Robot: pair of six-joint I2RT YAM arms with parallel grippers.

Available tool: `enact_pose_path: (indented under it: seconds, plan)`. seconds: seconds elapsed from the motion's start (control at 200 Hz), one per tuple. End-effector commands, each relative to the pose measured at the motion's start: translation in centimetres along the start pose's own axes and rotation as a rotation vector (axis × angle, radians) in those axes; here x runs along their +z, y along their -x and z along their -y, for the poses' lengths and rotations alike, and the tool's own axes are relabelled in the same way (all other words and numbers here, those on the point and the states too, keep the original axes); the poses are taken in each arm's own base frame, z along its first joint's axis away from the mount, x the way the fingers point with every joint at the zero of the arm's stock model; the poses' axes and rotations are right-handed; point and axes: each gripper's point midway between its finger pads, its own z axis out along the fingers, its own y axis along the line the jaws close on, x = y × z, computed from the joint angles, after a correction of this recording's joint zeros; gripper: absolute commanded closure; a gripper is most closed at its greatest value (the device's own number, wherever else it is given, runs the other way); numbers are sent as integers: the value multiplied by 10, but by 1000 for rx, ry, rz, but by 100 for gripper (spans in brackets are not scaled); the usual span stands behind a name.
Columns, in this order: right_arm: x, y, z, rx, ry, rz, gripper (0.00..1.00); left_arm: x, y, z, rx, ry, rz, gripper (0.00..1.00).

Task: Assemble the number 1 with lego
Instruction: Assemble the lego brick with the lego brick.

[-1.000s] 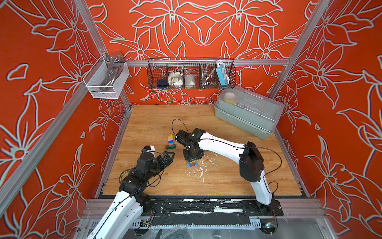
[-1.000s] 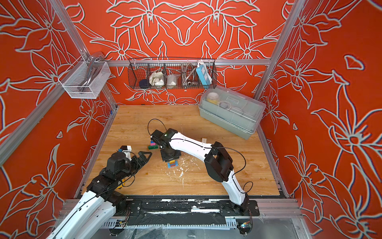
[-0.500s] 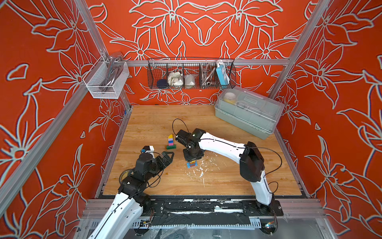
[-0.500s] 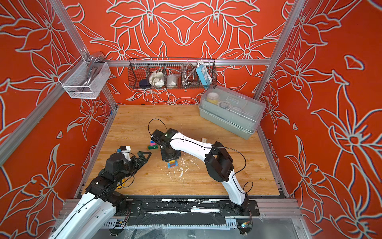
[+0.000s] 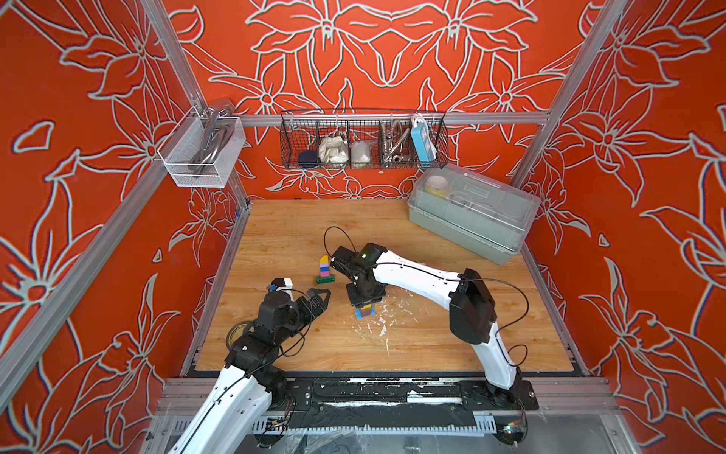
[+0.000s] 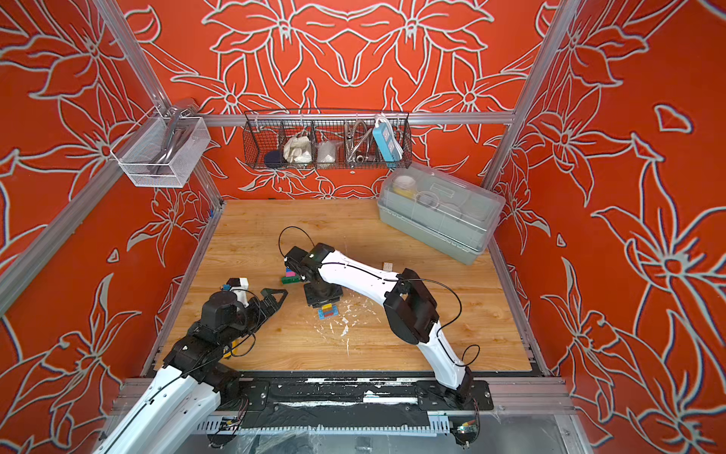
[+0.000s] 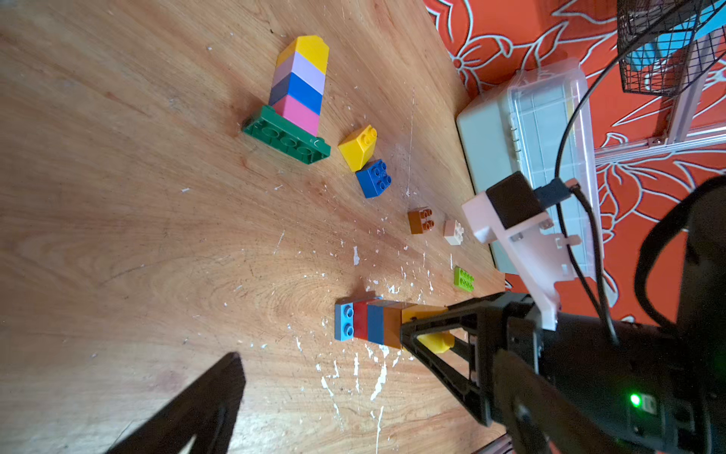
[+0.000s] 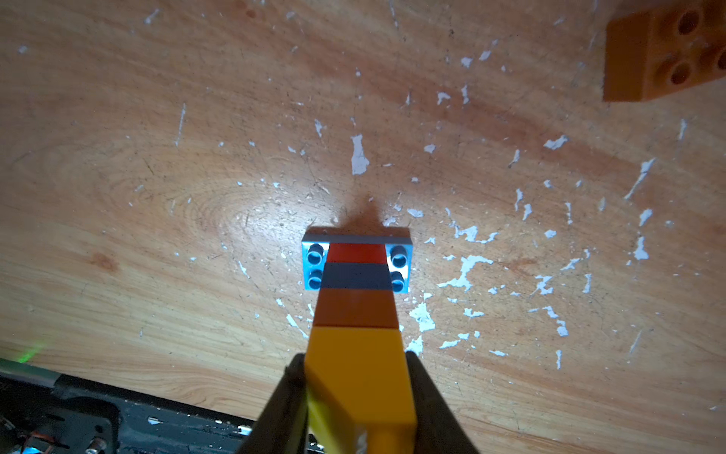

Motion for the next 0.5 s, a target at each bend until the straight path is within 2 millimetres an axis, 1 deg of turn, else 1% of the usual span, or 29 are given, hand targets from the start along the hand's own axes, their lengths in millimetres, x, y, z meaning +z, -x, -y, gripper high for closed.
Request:
enact_pose_path:
  seconds: [0.0,0.125,0.335,0.495]
  plan:
    - [68,-32,15,-43,-105,-182,75,1,-1,-3,-9,5,-7,1]
    - [77,-33,15,-63,-111,-201,76,2,-1,-3,-11,10,-9,1]
    - [86,-34,18,-87,-134,-216,76,2,-1,-4,-13,11,-9,1]
    - [88,-33,17,-88,-132,-215,75,3,-1,-4,-13,13,-12,1]
